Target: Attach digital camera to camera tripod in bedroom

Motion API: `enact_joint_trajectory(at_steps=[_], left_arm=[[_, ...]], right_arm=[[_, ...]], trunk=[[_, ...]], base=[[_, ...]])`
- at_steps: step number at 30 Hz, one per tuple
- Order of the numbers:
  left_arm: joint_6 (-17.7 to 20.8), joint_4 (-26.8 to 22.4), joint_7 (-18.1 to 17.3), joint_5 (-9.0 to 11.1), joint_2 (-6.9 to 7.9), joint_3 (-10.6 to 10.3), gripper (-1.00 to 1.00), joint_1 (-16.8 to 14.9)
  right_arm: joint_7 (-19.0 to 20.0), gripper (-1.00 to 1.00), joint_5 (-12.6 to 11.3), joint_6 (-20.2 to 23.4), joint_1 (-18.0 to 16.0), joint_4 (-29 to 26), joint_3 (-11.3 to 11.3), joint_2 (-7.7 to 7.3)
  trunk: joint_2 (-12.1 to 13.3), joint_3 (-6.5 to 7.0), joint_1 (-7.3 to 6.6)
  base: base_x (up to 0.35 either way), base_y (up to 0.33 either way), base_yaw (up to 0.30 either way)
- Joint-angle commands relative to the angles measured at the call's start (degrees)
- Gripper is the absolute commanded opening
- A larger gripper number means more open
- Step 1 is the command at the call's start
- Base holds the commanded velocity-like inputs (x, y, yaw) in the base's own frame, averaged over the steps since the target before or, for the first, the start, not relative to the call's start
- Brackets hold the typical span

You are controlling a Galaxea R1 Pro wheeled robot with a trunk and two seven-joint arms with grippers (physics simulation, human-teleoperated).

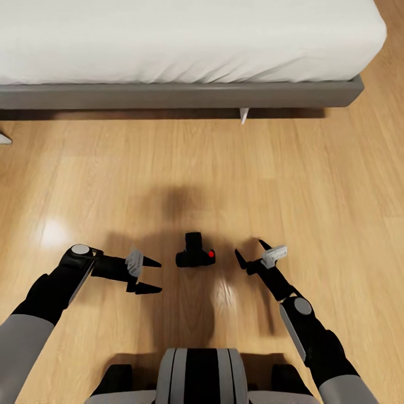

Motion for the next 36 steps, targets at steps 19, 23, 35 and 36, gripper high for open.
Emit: enact_joint_trajectory(at_steps=[19,23,35,36], left_arm=[[1.0,-4.0,-0.2,-0.2,-1.17,0.0,1.0,0.0],[1.0,-4.3,-0.2,-0.2,-1.19,0.0,1.0,0.0],[0.9,-4.5,-0.2,-0.2,-1.0,4.1,1.0,0.0],[1.0,-4.5,-0.3,-0.2,-1.0,4.7,1.0,0.0]], right_arm=[[-8.3,1.0,0.0,-0.3,-0.4,-19.9,3.1,0.1],[-8.4,1.0,0.1,-0.3,-0.4,-19.2,4.3,0.06],[-8.5,1.0,0.1,-0.3,-0.4,-17.0,5.1,0.06],[-8.5,1.0,0.1,-0.3,-0.4,-17.0,5.1,0.07]], trunk=[[-0.3,-3.53,0.48],[-0.3,-3.53,0.58],[-0.5,-3.53,0.89],[-0.5,-3.53,0.92]], base=[[0.0,0.0,0.0],[0.0,0.0,0.0],[0.0,0.0,0.0],[0.0,0.0,0.0]])
